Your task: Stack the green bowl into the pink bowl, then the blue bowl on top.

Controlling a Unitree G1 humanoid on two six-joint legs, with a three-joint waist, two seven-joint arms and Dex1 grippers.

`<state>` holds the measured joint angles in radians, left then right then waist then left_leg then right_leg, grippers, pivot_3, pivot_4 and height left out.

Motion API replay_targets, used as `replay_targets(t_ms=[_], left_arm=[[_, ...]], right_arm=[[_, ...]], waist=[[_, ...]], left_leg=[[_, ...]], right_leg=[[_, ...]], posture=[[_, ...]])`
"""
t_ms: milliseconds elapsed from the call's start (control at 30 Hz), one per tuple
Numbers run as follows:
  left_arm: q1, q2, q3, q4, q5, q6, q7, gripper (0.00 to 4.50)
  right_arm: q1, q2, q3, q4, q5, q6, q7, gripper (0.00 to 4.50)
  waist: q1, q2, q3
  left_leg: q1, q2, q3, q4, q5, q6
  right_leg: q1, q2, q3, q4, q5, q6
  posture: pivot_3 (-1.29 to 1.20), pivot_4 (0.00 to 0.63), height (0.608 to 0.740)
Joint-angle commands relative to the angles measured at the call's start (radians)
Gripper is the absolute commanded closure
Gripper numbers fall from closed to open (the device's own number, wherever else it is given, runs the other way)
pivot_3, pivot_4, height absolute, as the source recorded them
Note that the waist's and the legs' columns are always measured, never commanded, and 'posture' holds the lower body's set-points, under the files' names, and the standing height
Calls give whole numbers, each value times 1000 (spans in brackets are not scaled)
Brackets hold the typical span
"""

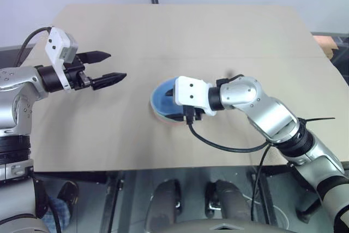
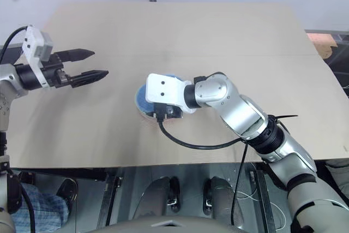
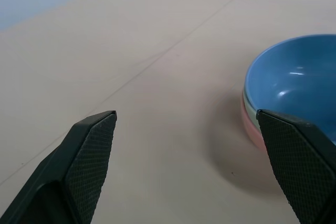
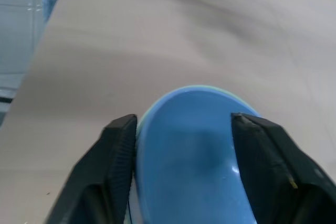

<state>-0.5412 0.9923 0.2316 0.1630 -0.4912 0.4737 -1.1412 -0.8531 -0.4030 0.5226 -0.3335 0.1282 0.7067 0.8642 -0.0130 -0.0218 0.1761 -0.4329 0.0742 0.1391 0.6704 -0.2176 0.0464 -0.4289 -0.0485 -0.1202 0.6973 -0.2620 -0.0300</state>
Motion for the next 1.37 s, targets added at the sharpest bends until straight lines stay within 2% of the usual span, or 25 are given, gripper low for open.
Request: replay_targets(t_ms=[33,300,567,733,867,1367], left_arm=[[-21,22,18,-12,0,-5,-11,0],[5,13,43,-40,-5,-1,18,0],[98,15,91,-107,-23,3,34,0],[148,13,126,-148,-45,23,51,0],[180,6,144,-174,-54,33,61,0],[195,9,130,-199,-50,25,62,0]], right_arm=[[-48,-9,-157,-47,62,59,-14,1631],[42,-103,-493,-146,315,307,-6,1631],[421,-292,-748,-84,393,61,146,1631],[537,-401,-877,63,399,-97,246,1631],[578,-451,-910,123,404,-169,286,1631],[602,-504,-896,117,447,-191,311,1631]], waist=[[0,0,0],[1,0,0],[2,-1,0],[1,-1,0],[0,0,0],[5,0,0]], left_leg=[[0,0,0,0,0,0],[0,0,0,-1,0,0],[0,0,0,-2,0,0],[2,0,0,-2,0,0],[3,0,0,-3,0,0],[2,0,0,-2,0,0]], right_leg=[[0,0,0,0,0,0],[0,0,0,-1,0,0],[0,-1,0,-2,-1,2],[1,0,1,-1,-2,4],[1,0,1,-1,-2,4],[1,0,1,-2,-2,4]], posture=[[0,150,740],[0,150,740],[0,150,740],[0,150,740],[0,150,740],[0,150,740]])
